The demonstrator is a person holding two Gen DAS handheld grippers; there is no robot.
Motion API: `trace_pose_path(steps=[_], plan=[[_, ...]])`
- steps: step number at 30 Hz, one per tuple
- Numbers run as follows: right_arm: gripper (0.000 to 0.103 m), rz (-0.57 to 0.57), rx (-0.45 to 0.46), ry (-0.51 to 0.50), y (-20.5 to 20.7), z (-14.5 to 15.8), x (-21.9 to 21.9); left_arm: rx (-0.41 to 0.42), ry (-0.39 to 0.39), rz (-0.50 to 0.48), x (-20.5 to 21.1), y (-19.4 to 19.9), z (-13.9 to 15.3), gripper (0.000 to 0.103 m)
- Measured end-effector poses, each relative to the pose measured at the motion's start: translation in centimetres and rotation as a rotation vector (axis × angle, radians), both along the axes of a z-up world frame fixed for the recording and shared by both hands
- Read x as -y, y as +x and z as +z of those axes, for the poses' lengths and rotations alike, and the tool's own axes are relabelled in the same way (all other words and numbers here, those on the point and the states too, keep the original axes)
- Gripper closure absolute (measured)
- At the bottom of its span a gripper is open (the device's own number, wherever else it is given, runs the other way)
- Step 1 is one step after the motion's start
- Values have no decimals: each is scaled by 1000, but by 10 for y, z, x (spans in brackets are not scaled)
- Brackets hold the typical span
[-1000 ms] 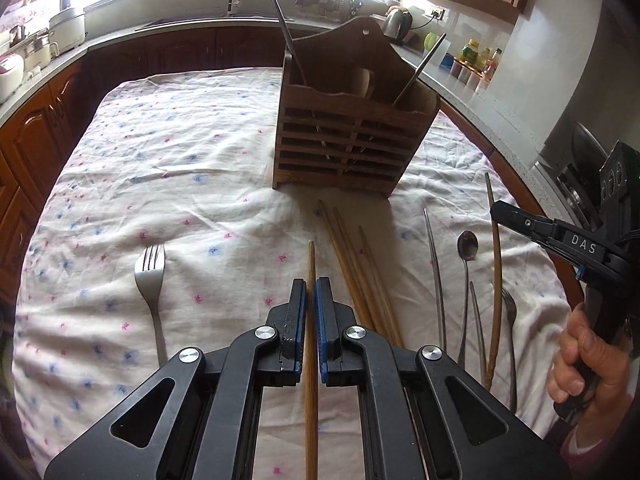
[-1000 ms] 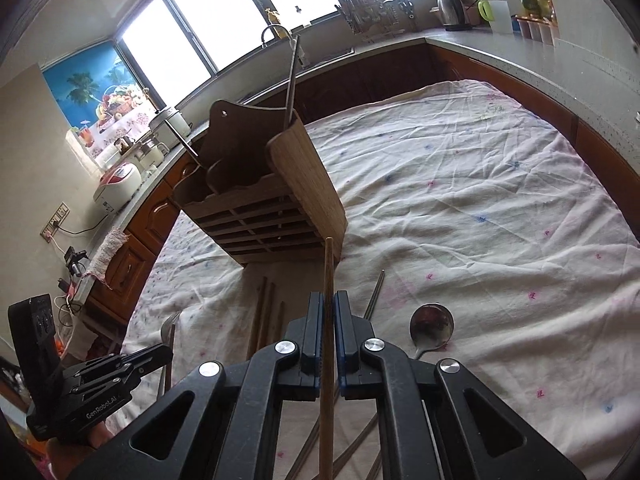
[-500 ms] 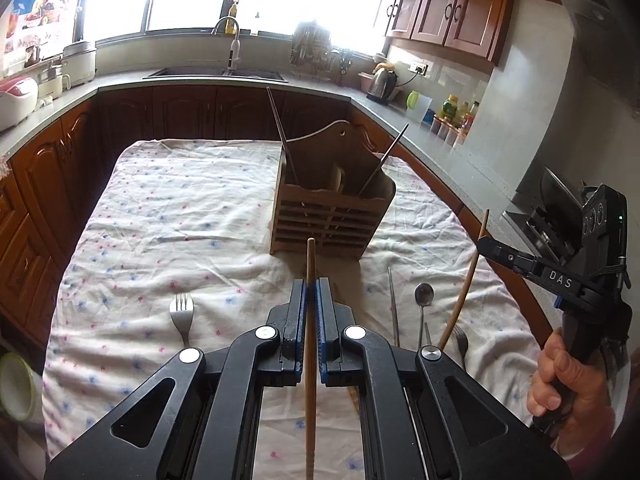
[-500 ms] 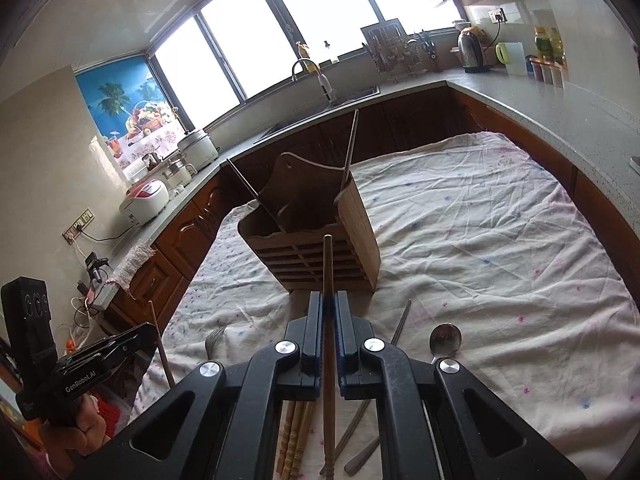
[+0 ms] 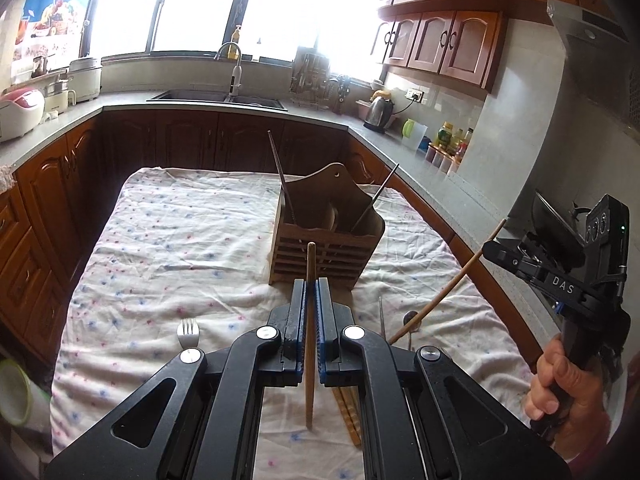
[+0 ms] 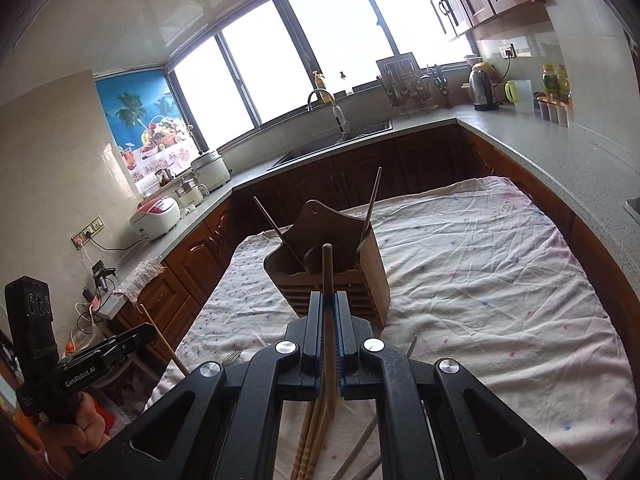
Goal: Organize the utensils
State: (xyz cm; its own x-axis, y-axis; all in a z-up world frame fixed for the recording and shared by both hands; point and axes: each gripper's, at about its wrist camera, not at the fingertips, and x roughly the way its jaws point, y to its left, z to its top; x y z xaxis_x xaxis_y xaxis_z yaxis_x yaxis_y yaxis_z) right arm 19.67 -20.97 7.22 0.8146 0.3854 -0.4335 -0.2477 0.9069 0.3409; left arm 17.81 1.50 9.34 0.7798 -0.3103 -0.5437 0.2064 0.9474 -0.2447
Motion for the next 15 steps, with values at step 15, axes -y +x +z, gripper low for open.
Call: trace_pose_path(steps=[15], plan=[[98,0,39,4,8,14,1,67,-2,0,1,8,22,101]])
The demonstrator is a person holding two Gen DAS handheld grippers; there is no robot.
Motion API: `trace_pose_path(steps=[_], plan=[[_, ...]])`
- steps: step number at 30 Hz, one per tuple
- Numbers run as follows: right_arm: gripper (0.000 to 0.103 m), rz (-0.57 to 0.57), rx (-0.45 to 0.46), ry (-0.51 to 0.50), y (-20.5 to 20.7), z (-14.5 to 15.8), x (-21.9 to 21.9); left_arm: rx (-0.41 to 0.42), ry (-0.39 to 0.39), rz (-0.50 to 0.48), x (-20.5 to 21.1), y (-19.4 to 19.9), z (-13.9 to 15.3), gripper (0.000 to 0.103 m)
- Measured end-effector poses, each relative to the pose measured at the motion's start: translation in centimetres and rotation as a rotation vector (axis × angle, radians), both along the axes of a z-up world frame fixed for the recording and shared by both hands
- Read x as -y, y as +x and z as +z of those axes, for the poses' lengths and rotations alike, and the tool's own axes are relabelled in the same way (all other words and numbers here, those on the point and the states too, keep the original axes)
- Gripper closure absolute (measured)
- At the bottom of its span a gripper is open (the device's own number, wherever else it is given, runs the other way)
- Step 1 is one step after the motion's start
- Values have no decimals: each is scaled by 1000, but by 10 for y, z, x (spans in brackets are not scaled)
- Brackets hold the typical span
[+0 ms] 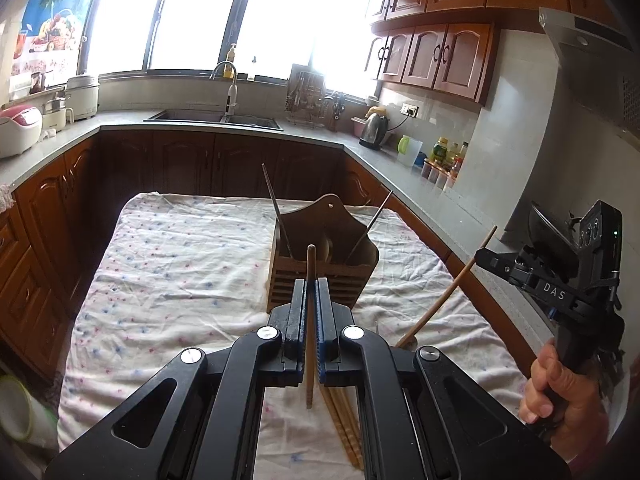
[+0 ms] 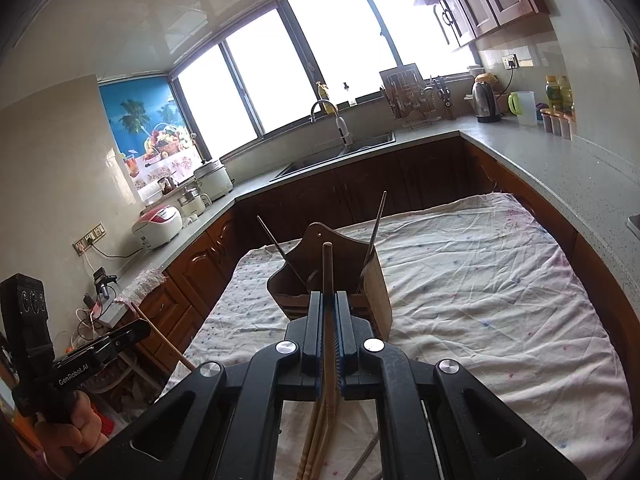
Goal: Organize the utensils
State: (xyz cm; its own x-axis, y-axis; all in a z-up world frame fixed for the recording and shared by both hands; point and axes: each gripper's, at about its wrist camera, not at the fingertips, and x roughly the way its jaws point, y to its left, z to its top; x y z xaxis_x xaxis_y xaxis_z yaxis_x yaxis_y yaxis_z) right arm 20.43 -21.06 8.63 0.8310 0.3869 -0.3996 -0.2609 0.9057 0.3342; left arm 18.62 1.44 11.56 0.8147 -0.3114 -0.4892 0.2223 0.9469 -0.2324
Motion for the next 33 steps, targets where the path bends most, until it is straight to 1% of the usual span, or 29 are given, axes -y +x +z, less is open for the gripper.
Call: trace_pose_path(steps=[9,20,28,33], plan=[[98,4,24,1,10,11,-1,39,-10,8,-3,9,14,101],[98,0,75,2,33,36,-1,134,-12,24,-8,35,53,101],[98,-16,136,5,60,69,1,210,-12,35,-7,68,84,101],[98,-41,166,-3,81,83,3,235,-17,42,-4,97,93,101]])
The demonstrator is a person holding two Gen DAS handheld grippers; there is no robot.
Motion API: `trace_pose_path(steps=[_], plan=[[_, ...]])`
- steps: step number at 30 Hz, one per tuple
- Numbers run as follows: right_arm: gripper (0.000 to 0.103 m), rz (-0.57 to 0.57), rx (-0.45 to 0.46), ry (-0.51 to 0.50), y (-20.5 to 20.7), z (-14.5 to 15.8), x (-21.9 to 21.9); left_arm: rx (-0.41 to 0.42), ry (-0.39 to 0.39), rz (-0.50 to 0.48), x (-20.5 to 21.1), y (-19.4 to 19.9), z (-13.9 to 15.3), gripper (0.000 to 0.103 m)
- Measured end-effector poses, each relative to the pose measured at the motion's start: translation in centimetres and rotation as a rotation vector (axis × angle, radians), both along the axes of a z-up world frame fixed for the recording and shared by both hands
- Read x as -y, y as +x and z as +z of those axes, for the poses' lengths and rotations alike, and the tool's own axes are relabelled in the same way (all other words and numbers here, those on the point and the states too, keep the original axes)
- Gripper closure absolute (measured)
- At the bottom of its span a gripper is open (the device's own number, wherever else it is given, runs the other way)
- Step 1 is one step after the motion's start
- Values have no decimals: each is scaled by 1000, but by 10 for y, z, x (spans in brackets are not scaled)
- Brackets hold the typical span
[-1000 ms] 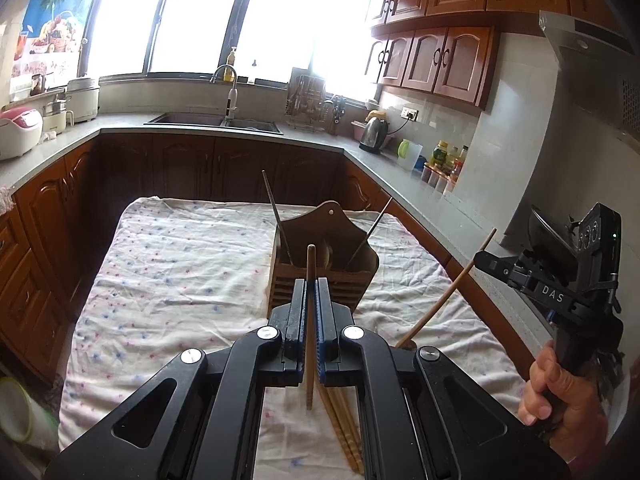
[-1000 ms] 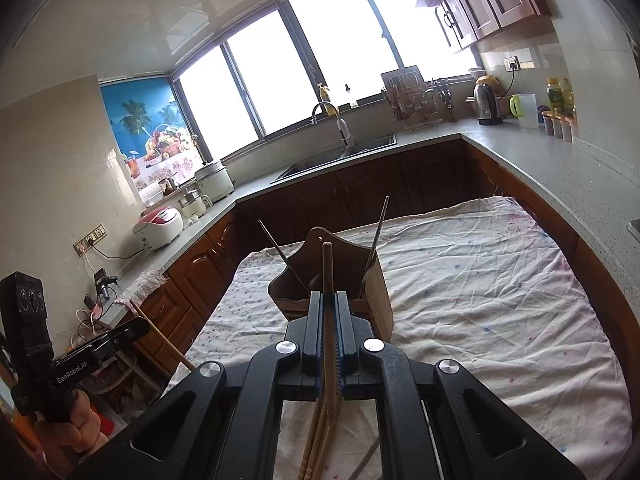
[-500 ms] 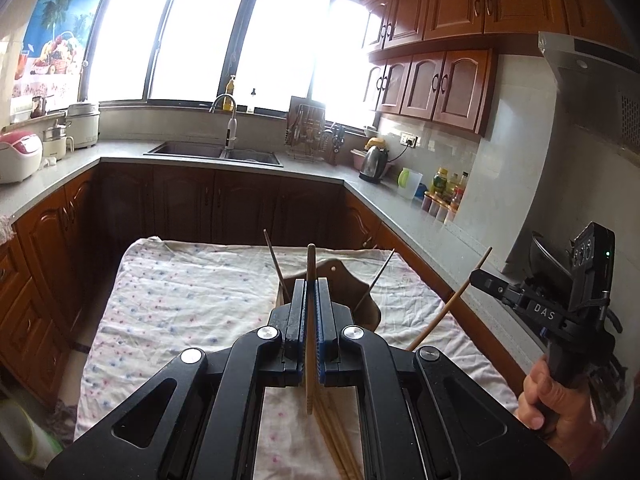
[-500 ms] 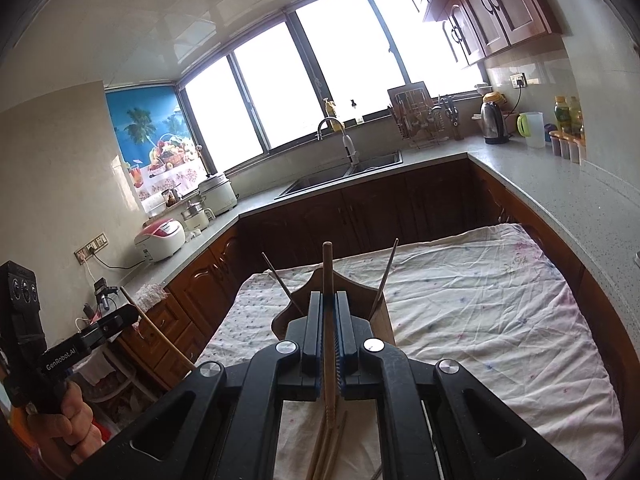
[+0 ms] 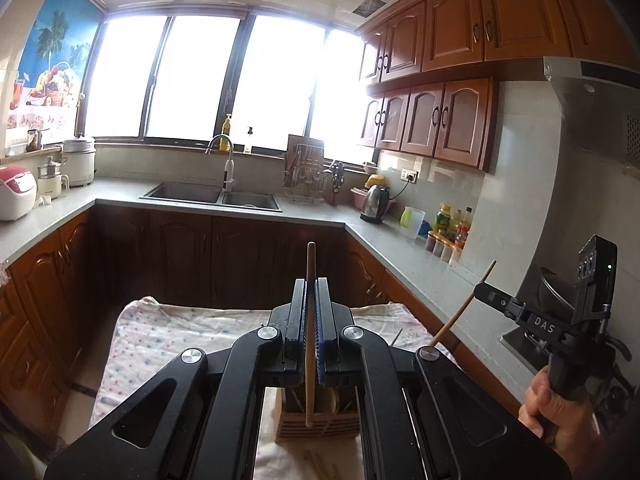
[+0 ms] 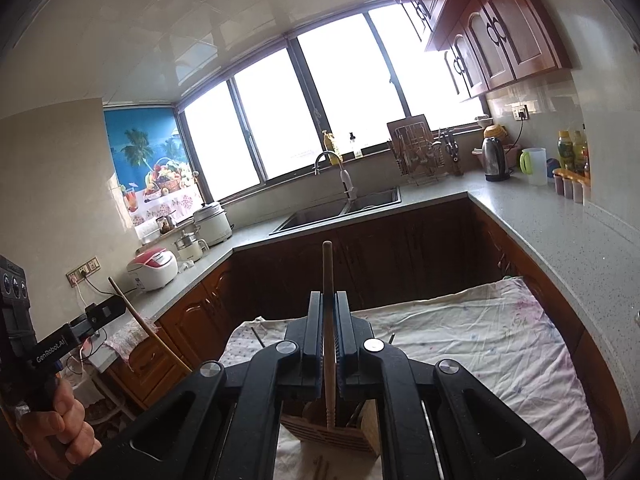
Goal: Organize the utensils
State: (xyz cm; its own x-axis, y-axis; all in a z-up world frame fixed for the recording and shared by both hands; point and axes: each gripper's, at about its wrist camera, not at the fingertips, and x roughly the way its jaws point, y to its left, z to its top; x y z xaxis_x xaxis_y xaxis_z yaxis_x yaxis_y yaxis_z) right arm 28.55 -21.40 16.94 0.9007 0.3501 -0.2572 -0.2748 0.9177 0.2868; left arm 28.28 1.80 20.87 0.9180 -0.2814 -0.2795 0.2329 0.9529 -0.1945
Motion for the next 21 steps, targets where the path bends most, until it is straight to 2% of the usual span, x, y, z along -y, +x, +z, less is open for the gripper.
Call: trace_pose_path(steps=[5,11,16,21], plan=[[98,-22,4,-14,21,-3,2,-15,-13,4,1,30,-14,103],[98,-29,-39,-19,44,-33,0,-98,-35,33,-1,63,-54,103],[98,-10,-83,5,49,-54,2,-142,-47,56,-11,55,-75,103],[98,-26,-35,61,30,-48,17,-196,-54,59,-21,41,-93,103]])
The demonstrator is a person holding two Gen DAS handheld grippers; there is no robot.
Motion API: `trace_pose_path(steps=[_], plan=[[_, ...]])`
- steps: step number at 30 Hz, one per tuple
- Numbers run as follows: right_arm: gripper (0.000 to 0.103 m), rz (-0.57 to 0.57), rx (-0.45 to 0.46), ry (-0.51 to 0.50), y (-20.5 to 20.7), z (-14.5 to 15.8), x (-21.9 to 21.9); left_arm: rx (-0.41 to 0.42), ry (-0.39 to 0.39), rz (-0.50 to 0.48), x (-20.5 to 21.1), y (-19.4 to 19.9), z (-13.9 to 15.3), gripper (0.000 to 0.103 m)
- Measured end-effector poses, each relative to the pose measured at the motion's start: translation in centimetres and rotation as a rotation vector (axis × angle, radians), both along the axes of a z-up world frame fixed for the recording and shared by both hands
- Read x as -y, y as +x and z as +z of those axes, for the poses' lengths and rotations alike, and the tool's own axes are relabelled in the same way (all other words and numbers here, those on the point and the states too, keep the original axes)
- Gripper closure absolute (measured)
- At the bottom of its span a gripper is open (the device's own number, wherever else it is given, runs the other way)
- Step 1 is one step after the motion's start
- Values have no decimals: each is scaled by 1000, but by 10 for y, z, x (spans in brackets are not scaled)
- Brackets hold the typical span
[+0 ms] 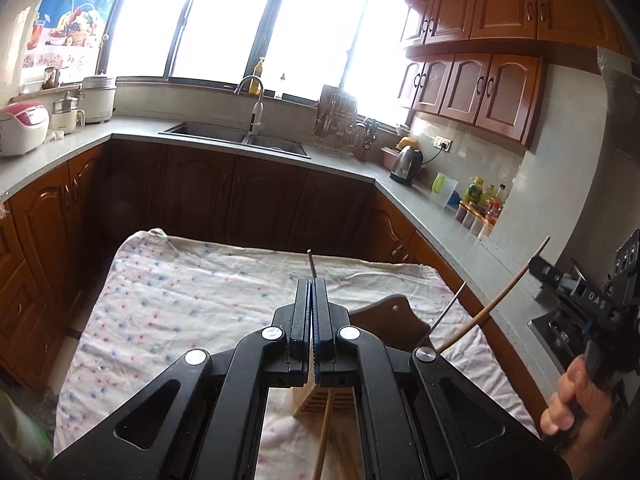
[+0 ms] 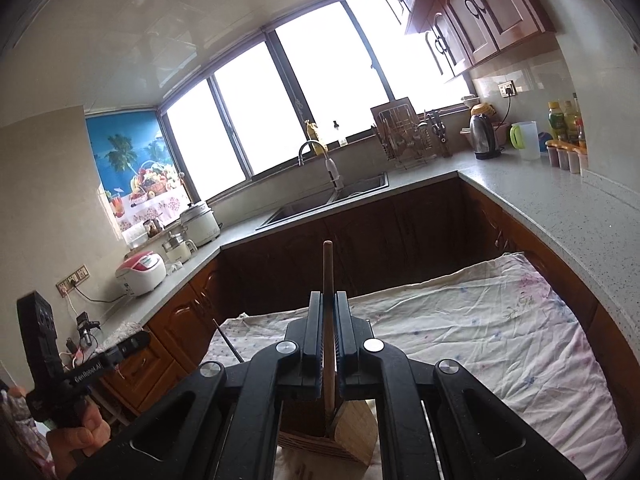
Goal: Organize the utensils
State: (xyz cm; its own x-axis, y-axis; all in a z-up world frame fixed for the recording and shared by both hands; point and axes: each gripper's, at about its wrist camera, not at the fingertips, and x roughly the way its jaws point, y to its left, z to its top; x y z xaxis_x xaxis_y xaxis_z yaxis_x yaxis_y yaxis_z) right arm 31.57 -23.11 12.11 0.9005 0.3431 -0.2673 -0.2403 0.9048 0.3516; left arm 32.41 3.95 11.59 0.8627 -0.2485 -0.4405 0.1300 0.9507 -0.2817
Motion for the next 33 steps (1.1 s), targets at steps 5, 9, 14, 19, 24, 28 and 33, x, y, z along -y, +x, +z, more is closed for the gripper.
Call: trace_pose_path(steps=[5,9,14,19,24,28,33], plan=[[98,-20,38,5,-8,19,5,-35,-19,-10,-2,-13,-12,103],[98,-28,81,25,-24,32,11,-75,-25,-45,5,-19,-25,103],[98,-28,124,56,-46,46,22,-134,-22,-88,15,-27,-50,103],[98,-18,127,79,-67,48,32,-219,-24,-117,22,-30,-79,81],[98,-21,77,85,-79,25,38,-270,-36,-128,31,-25,-101,66],[98,-21,10,91,-76,1,38,-274,0,-127,46,-11,-105,64],[98,-17,-30,95,-76,-16,37,-301,31,-120,58,11,-115,65]])
